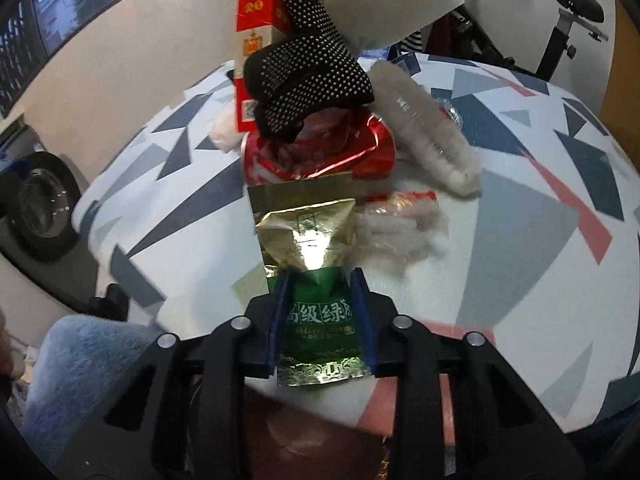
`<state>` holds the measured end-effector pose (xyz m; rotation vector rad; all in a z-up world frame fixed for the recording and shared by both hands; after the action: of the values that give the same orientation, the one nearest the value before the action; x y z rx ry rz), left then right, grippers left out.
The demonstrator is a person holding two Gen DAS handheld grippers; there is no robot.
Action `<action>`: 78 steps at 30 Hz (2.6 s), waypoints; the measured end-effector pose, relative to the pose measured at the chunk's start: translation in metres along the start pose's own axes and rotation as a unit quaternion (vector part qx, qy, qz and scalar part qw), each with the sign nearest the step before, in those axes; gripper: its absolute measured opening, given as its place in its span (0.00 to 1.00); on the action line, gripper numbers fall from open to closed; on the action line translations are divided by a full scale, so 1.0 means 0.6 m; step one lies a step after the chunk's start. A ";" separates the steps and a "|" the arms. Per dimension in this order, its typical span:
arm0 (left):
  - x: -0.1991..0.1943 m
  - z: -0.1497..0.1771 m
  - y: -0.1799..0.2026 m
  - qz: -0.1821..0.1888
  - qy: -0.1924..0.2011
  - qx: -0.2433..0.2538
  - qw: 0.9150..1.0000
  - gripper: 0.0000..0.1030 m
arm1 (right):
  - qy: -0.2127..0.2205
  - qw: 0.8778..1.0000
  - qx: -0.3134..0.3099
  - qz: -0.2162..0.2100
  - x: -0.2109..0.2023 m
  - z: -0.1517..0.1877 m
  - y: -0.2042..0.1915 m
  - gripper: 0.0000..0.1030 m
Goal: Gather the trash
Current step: 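Grasp the gold-green tea bag with the right gripper while the left gripper grasps the red cigarette pack, then carry the tea bag and cigarette pack down over the brown bin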
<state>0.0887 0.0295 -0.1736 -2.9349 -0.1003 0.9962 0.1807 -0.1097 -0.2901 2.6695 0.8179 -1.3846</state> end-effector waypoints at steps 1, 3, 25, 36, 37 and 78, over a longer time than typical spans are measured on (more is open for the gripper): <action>-0.001 0.000 0.002 0.003 0.000 -0.001 1.000 0.95 | 0.001 1.000 0.001 -0.003 -0.007 0.004 0.002 0.30; -0.003 0.000 0.009 0.005 0.003 0.003 1.000 0.95 | 0.007 1.000 0.009 -0.011 -0.022 0.011 0.008 0.29; 0.054 -0.083 0.085 0.081 0.002 -0.009 0.997 0.67 | 0.098 0.995 0.020 0.022 -0.111 0.001 0.068 0.27; 0.176 -0.185 0.139 0.100 -0.035 0.002 0.994 0.46 | 0.108 0.993 0.043 0.023 -0.115 -0.006 0.106 0.27; 0.185 -0.184 0.140 0.098 -0.039 0.002 0.994 0.46 | 0.108 0.993 0.044 0.022 -0.115 -0.006 0.108 0.27; -0.047 -0.019 0.075 0.184 0.003 -0.024 0.983 0.26 | 0.132 0.990 0.028 0.027 -0.189 0.027 0.047 0.26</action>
<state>0.0754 -0.0174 -0.1501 -3.0649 0.4405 1.0334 0.1283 -0.1880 -0.2190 2.9377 0.7262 -1.0714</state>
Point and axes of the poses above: each gripper's, at about its wrist camera, not at the fingertips, and x roughly the way its jaws point, y to its right, z to its underside, the point moved 6 cm from there along x, roughly the way its jaws point, and after that the axes turned 3 degrees about x, right-handed, at the moved point
